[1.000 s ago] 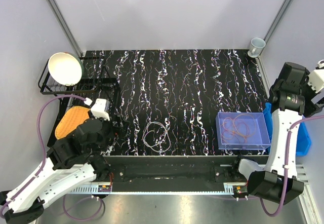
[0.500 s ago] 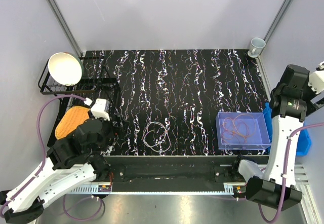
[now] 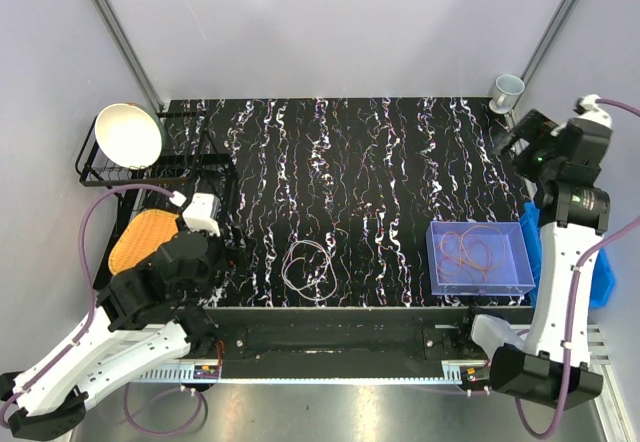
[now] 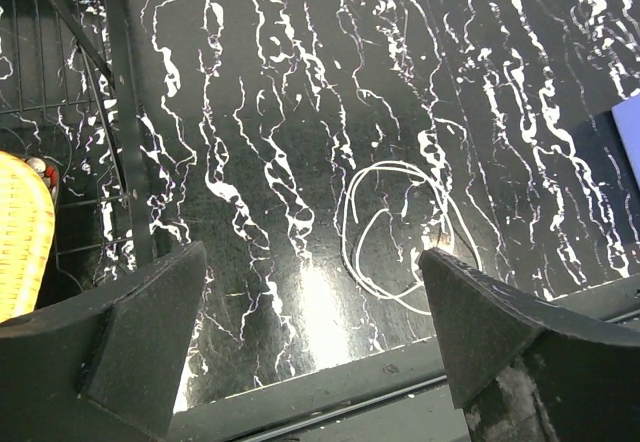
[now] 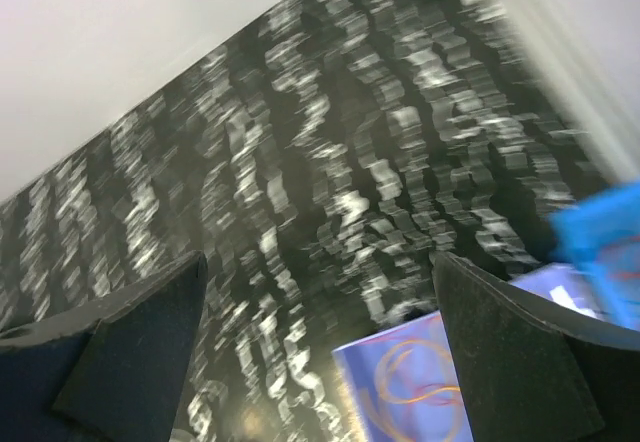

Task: Untangle the cables

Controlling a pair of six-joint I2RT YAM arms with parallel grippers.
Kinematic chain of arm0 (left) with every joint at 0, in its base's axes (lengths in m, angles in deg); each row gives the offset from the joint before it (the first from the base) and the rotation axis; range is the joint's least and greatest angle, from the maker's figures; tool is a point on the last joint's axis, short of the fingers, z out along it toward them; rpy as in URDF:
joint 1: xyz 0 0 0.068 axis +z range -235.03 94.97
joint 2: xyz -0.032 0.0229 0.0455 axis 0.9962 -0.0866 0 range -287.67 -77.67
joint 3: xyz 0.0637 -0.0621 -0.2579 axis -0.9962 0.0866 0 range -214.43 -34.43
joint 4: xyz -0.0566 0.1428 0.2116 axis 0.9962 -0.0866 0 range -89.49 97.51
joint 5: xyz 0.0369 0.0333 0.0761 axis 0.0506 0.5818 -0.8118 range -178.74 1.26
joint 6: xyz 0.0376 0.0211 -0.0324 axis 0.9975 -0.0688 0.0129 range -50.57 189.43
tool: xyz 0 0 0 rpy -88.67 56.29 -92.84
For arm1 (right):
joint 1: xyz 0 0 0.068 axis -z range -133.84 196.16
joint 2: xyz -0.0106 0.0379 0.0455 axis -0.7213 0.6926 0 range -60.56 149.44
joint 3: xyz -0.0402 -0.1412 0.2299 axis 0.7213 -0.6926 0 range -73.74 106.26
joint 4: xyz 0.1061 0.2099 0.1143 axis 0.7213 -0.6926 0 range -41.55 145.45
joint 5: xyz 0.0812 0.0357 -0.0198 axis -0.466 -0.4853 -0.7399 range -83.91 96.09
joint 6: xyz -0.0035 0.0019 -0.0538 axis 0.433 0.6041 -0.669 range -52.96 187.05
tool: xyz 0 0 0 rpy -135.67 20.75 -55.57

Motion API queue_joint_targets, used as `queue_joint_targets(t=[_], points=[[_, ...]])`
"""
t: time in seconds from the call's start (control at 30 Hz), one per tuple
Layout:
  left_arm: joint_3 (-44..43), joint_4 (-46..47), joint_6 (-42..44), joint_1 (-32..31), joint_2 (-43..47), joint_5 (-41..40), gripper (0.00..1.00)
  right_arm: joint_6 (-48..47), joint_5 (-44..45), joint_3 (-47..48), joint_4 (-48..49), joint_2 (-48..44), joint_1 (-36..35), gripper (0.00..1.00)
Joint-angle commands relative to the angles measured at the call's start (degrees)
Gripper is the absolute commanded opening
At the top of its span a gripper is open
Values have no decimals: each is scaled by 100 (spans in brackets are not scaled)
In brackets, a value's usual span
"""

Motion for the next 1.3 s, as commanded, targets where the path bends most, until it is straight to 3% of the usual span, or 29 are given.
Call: queue_joint_targets(t=[0.0,0.1,0.17,0.3,0.5,0.87,1.27], points=[[-12,162,-40,-21,-221,-158,91,161,-683,340,113,228,-897,100],[-47,162,-58,-21,-599,-106,90,205,-102,551,-53,657,-2013,99],[-73,249,-49,-21,-1020,96,83,275,268,648,-97,992,-2775,99],[93,776,-294,-30,-1662,667,80,450,892,648,-63,1335,-3500,99],[550,1769,-427,-38,-2357,879,75,583,981,438,60,1468,-4186,98],[1034,3167,-462,-38,-3737,1301,63,601,1025,-354,210,1125,-4336,98],[1262,3537,-620,-74,-4265,1433,53,477,1087,-512,219,1098,-4336,99]])
